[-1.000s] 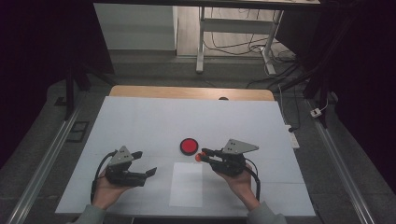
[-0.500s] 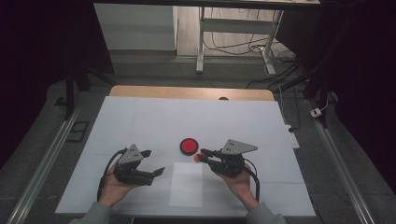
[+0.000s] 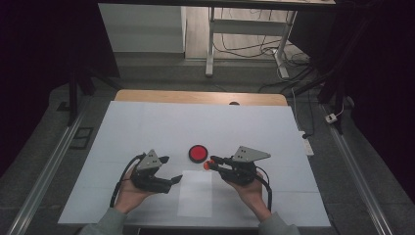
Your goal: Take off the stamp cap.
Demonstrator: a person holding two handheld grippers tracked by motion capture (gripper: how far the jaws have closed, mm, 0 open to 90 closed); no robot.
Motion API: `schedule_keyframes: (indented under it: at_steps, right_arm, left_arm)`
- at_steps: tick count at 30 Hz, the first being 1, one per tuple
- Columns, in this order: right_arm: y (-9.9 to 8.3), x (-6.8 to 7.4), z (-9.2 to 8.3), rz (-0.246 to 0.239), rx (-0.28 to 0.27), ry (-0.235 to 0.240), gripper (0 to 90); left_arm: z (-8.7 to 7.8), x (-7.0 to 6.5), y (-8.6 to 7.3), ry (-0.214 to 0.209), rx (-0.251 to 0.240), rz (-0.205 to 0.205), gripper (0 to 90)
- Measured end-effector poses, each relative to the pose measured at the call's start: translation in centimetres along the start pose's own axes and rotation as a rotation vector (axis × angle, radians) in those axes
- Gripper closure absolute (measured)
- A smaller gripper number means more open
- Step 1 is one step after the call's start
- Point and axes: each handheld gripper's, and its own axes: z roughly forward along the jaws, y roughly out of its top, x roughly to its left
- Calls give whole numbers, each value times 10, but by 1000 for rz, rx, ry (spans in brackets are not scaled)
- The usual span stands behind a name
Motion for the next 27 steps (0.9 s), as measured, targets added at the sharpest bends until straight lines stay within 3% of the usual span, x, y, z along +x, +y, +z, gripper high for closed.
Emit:
schedule_keyframes:
  at_steps: [27]
  right_arm:
    - [0, 0, 0, 1, -2, 3, 722]
  left_arm:
    - [34, -18, 23, -57, 17, 74, 202]
